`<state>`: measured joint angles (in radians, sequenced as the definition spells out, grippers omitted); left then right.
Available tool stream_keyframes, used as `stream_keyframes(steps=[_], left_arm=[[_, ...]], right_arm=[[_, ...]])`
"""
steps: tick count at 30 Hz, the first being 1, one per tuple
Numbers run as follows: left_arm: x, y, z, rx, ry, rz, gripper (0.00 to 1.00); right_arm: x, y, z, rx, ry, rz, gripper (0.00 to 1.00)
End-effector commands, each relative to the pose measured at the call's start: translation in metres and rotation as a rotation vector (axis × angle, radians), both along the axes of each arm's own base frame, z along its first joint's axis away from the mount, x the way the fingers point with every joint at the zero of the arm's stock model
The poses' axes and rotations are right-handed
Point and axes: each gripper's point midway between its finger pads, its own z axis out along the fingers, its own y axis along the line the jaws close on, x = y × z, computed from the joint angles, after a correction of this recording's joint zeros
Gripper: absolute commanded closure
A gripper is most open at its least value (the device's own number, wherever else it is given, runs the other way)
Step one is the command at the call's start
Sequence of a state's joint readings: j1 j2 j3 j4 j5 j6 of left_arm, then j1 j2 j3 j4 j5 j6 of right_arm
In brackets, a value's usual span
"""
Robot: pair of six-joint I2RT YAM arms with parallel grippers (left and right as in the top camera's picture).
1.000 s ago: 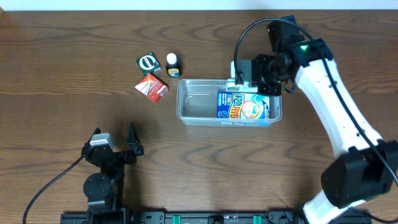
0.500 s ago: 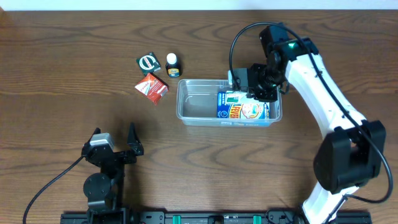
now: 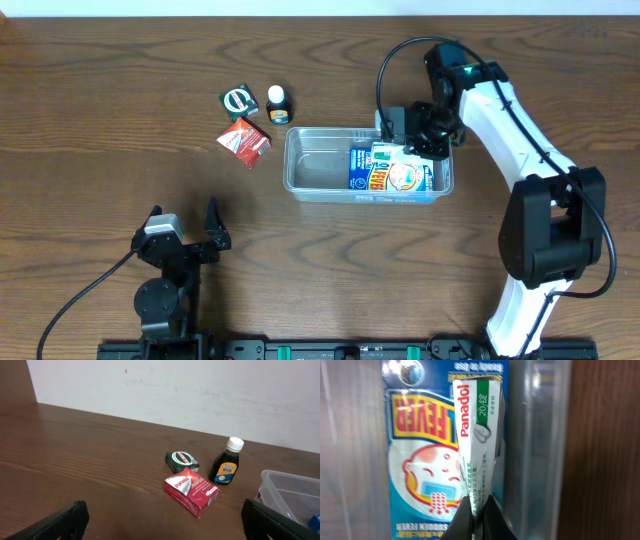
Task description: Pack container
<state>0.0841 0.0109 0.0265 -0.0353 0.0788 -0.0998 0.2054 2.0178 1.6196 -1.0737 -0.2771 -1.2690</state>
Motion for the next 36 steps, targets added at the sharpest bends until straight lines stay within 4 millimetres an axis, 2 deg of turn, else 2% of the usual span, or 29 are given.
stream_keyframes(steps=[1,7,13,26,32,36], left_arm=[[0.0,0.0,-0.017,0.009,0.047,-0.001,0.02],[0.0,0.0,-0.017,0.009,0.047,-0.001,0.02],[0.0,0.0,-0.017,0.009,0.047,-0.001,0.02],[0.0,0.0,-0.017,0.009,0.047,-0.001,0.02],[0.0,0.0,-0.017,0.009,0.047,-0.001,0.02],[0.0,0.0,-0.017,0.009,0.047,-0.001,0.02]], right_arm=[[0.002,-0.008,-0.005,0.005,0.006,-0.012,0.99],[0.005,-0.013,-0.005,0.006,0.003,-0.025,0.96],[0.007,-0.013,-0.005,0.007,-0.005,-0.026,0.76],[0.008,-0.009,-0.001,0.014,-0.019,-0.016,0.76],[0.011,0.001,0.02,0.026,-0.083,0.006,0.72],[0.012,0.007,0.045,0.041,-0.153,0.018,0.64]])
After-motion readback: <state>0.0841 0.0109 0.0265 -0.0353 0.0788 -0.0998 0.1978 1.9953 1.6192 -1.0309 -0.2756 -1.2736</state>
